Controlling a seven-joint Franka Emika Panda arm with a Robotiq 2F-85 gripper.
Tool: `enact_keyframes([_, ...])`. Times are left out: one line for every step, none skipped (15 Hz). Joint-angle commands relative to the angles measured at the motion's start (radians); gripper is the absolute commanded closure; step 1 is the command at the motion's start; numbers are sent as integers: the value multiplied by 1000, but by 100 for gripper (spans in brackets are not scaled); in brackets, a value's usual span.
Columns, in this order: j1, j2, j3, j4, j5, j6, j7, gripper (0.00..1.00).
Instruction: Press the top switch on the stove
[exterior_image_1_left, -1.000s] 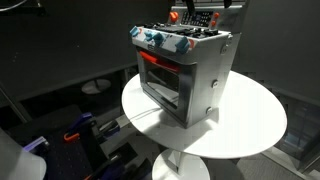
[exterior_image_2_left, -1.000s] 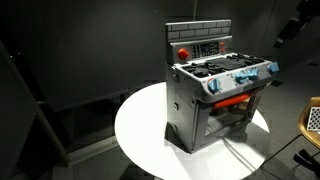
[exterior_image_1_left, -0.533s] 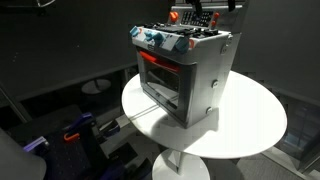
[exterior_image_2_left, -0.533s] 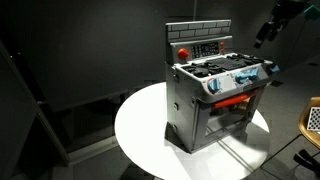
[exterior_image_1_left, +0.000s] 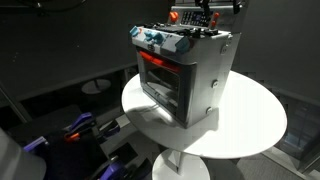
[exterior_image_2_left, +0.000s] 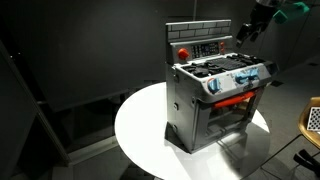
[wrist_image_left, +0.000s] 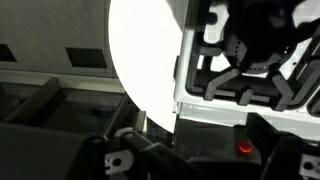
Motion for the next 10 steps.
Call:
enact_keyframes([20,75,-4,109,-22,-32,50,0])
enact_keyframes([25,90,-5,127,-21,-33,55,0])
enact_keyframes([30,105,-7,147,-20,-34,57,0])
enact_keyframes([35,118,-8,164,-20,-34,60,0])
enact_keyframes([39,133,-10,182,-23,-33,67,0])
enact_keyframes([43,146,-11,198,-23,-33,68,0])
enact_keyframes([47,161,-13,217,-25,-35,71,0])
enact_keyframes([50,175,-16,234,-26,-36,73,0])
enact_keyframes([53,190,-19,250,-28,-38,75,0])
enact_keyframes([55,204,-23,266,-30,-37,77,0])
